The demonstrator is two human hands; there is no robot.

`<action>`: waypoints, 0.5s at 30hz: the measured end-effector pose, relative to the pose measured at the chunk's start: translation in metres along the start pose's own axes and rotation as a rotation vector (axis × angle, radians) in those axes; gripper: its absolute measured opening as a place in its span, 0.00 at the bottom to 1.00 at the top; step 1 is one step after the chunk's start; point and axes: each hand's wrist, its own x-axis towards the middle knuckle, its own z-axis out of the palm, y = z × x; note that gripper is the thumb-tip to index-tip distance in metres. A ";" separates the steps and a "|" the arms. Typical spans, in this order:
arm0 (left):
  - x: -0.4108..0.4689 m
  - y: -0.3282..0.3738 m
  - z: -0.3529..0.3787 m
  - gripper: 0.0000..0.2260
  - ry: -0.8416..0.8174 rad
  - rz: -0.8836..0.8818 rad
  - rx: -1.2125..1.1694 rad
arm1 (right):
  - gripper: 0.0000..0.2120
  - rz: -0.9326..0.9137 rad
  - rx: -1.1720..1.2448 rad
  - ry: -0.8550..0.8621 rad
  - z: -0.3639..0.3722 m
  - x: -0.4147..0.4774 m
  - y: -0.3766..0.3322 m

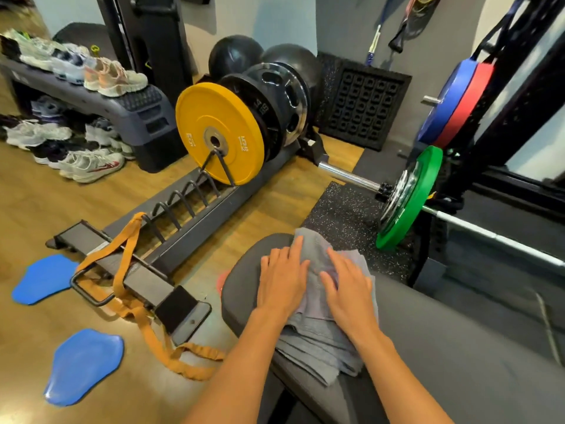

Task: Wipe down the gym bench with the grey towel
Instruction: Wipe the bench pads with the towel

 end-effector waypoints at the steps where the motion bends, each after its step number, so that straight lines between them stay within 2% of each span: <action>1: 0.003 -0.002 -0.001 0.23 0.011 -0.031 -0.054 | 0.21 0.017 0.023 0.026 -0.010 -0.001 0.007; 3: 0.008 -0.006 -0.001 0.23 0.029 -0.079 -0.098 | 0.23 0.157 -0.053 0.101 -0.028 -0.001 0.019; 6: 0.010 -0.004 -0.001 0.23 0.027 -0.131 -0.103 | 0.31 0.406 0.036 -0.020 -0.041 0.002 0.030; 8: 0.010 0.001 -0.004 0.23 0.000 -0.141 -0.067 | 0.25 0.413 0.142 -0.093 -0.043 0.005 0.031; 11: 0.006 0.004 -0.018 0.23 -0.029 -0.084 -0.044 | 0.12 0.423 0.229 -0.081 -0.057 0.018 0.029; 13: 0.001 0.003 -0.032 0.21 -0.030 0.013 -0.088 | 0.10 0.463 0.276 -0.089 -0.070 0.024 0.031; 15: -0.006 -0.001 -0.048 0.20 -0.126 0.157 -0.116 | 0.11 0.506 0.310 -0.139 -0.079 0.025 0.032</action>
